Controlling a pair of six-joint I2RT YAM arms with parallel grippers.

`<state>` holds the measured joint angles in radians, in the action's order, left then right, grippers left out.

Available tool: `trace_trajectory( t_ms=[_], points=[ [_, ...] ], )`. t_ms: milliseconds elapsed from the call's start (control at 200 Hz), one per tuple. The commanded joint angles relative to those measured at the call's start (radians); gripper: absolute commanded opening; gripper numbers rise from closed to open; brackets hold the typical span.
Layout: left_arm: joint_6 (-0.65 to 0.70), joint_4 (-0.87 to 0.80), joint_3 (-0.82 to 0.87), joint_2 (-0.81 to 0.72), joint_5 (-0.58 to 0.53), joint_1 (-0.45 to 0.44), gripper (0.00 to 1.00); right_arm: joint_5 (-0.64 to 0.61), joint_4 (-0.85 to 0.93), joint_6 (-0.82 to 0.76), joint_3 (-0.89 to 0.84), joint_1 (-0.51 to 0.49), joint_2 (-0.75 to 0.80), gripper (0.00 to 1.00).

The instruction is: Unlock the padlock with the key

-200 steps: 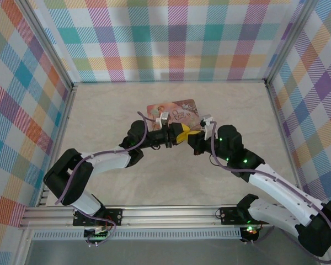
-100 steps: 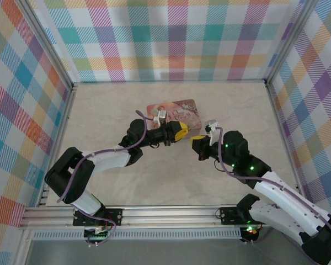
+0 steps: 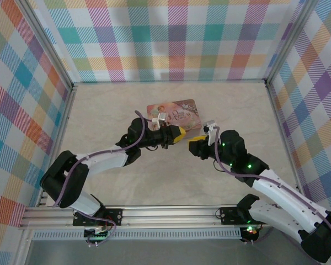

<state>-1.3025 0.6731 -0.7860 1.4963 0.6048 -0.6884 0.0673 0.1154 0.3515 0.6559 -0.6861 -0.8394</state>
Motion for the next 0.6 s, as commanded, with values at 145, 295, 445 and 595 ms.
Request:
trace_trajectory(
  t_ms=[145, 295, 445, 595],
  points=[
    [0.259, -0.389, -0.059, -0.133, -0.063, 0.020, 0.22, -0.032, 0.003, 0.046, 0.013, 0.022, -0.021, 0.39],
    [0.420, -0.693, -0.131, -0.178, -0.216, 0.044, 0.42, -0.037, 0.037, 0.081, 0.040, 0.042, -0.071, 0.44],
    [0.530, -0.979, -0.238, -0.169, -0.379, 0.047, 0.47, -0.016, 0.096, 0.109, 0.147, 0.060, -0.196, 0.46],
    [0.513, -1.023, -0.202, -0.214, -0.475, 0.050, 0.50, -0.031, 0.184, 0.117, 0.313, 0.062, -0.412, 0.50]
  ],
)
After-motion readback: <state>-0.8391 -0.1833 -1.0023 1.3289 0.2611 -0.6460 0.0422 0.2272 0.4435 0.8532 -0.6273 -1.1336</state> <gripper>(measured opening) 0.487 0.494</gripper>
